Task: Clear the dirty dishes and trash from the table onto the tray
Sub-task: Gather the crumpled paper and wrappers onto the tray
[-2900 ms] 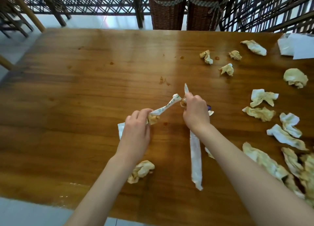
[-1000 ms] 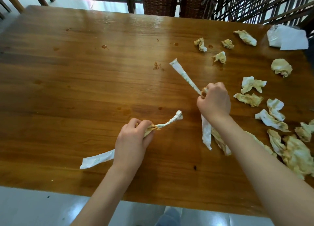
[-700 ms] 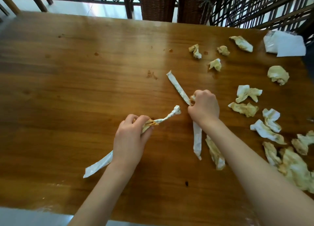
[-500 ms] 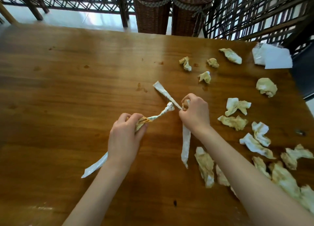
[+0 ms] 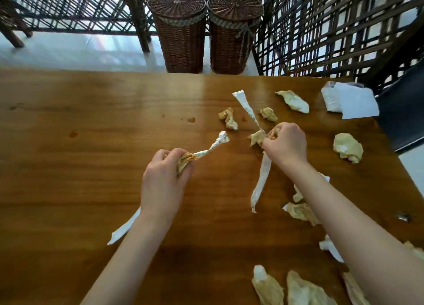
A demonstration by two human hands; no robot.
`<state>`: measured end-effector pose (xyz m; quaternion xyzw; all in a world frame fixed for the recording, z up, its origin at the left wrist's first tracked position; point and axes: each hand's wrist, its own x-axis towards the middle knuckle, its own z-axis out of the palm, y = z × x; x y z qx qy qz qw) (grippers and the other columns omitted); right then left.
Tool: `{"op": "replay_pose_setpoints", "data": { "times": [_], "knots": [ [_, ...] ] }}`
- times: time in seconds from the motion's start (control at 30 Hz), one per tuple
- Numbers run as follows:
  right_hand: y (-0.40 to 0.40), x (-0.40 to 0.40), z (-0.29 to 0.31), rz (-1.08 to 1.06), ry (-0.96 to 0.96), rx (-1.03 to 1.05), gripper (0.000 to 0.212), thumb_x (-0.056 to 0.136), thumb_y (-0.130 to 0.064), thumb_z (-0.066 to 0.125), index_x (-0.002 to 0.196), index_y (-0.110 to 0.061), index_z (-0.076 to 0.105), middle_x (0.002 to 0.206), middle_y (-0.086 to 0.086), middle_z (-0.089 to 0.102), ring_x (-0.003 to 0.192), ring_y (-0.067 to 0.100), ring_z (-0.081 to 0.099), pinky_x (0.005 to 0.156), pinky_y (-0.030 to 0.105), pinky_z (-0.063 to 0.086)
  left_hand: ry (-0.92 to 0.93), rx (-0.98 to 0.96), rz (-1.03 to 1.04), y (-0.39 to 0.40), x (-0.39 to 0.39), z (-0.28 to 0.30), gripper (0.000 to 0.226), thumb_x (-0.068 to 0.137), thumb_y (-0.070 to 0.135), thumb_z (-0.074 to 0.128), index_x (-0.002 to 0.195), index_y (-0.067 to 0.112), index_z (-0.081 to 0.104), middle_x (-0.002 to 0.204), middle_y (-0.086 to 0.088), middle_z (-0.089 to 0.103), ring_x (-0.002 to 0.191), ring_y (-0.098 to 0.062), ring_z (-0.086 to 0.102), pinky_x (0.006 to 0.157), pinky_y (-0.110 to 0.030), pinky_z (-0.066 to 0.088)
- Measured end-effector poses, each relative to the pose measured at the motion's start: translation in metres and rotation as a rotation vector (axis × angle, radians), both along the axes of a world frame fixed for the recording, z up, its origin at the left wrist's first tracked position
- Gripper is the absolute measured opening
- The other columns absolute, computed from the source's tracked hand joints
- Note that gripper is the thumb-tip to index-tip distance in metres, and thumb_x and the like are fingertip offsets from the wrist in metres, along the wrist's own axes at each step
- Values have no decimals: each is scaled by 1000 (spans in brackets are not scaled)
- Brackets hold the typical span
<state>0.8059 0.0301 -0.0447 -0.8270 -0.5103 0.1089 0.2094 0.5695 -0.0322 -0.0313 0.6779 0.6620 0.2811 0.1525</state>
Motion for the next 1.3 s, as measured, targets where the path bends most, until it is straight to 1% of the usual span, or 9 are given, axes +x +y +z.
{"op": "replay_pose_setpoints", "data": {
  "times": [0.1, 0.3, 0.37, 0.5, 0.6, 0.87, 0.97, 1.07, 1.3],
  "knots": [
    [15, -4, -9, 119, -65, -29, 16, 80, -20, 64, 94, -14, 65, 111, 3, 56, 95, 20, 56, 68, 29, 44, -5, 29, -21, 26, 5, -2, 24, 85, 23, 66, 107, 13, 67, 93, -2, 59, 77, -12, 49, 66, -25, 39],
    [25, -13, -25, 261, -122, -42, 18, 82, -11, 63, 80, -23, 50, 82, -5, 51, 81, 15, 55, 54, 23, 41, 13, 40, -24, 70, 18, -7, 23, 86, 26, 65, 107, 15, 65, 93, -1, 54, 76, -16, 49, 66, -27, 34],
    [25, -7, -24, 209, -59, 7, 18, 82, -9, 63, 90, -22, 53, 88, -4, 56, 82, 14, 55, 61, 26, 49, -7, 47, -36, 82, 30, -8, 23, 86, 26, 64, 106, 16, 65, 93, 1, 51, 76, -14, 47, 66, -26, 34],
    [39, 27, -9, -24, 34, 141, 23, 82, -11, 64, 104, -15, 60, 93, -1, 61, 82, 11, 54, 53, 14, 35, -71, 67, -54, 109, 62, -10, 23, 87, 30, 63, 104, 15, 64, 96, 3, 46, 76, -12, 47, 67, -25, 38],
    [55, 63, 5, -115, 10, 161, 23, 83, -12, 64, 106, -9, 62, 98, 5, 64, 86, 17, 59, 59, 17, 42, -75, 86, -67, 127, 89, -10, 22, 88, 31, 62, 103, 14, 64, 101, -1, 49, 76, -12, 46, 68, -23, 37],
    [93, 111, -3, -25, -101, 25, 25, 83, -15, 64, 107, -12, 60, 110, 9, 51, 91, 19, 51, 75, 28, 48, 307, -147, -152, 143, 131, -33, 42, 88, 43, 57, 122, 20, 46, 115, -10, 48, 99, -30, 47, 80, -33, 41],
    [103, 110, -16, 57, -138, -27, 26, 87, -16, 59, 112, -12, 57, 119, 10, 49, 107, 25, 46, 85, 30, 41, 302, -116, -131, 146, 131, -38, 32, 92, 33, 54, 120, 19, 48, 112, -12, 50, 95, -31, 48, 77, -33, 40],
    [107, 107, -26, 104, -124, -66, 26, 91, -15, 51, 116, -11, 52, 119, 8, 53, 106, 26, 44, 79, 30, 35, 284, -97, -113, 151, 129, -37, 27, 92, 22, 55, 118, 16, 49, 105, -13, 53, 87, -30, 50, 69, -30, 34],
    [104, 111, -26, 101, 63, -33, 41, 87, -9, 57, 126, -13, 43, 118, 8, 55, 107, 24, 51, 77, 31, 45, 184, -97, -127, 152, 137, -32, 29, 88, 16, 59, 117, 17, 51, 99, -11, 54, 86, -29, 53, 70, -35, 46]
  ]
}}
